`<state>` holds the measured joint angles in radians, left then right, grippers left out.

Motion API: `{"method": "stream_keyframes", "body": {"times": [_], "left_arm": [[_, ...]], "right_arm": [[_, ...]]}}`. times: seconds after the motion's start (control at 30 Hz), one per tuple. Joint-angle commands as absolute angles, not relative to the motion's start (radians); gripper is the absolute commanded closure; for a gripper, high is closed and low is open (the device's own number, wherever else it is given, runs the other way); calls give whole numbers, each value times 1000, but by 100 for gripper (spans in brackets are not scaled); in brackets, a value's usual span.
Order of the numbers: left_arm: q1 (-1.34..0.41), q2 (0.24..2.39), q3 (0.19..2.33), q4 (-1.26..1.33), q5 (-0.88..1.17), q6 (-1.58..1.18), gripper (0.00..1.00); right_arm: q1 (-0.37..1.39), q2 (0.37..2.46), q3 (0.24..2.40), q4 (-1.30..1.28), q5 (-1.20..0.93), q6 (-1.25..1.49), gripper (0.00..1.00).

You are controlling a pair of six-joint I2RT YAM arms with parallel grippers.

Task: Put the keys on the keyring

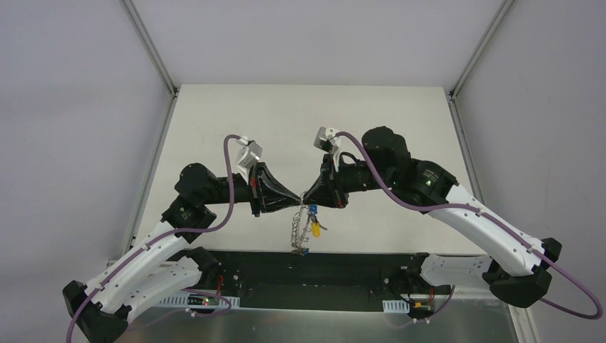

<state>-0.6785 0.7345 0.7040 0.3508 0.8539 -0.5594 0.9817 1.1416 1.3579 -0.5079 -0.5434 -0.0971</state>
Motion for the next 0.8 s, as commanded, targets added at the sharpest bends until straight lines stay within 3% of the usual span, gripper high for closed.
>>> {"method": "stream_keyframes", "body": {"times": [0.0, 0.77], "left_arm": [[-670, 715, 733, 393, 832, -564, 100], [-670, 698, 752, 380, 836, -565, 100]], "right_arm": [[993, 1114, 1373, -471, -567, -111, 88], [997, 1108, 1337, -472, -531, -184, 74]]}}
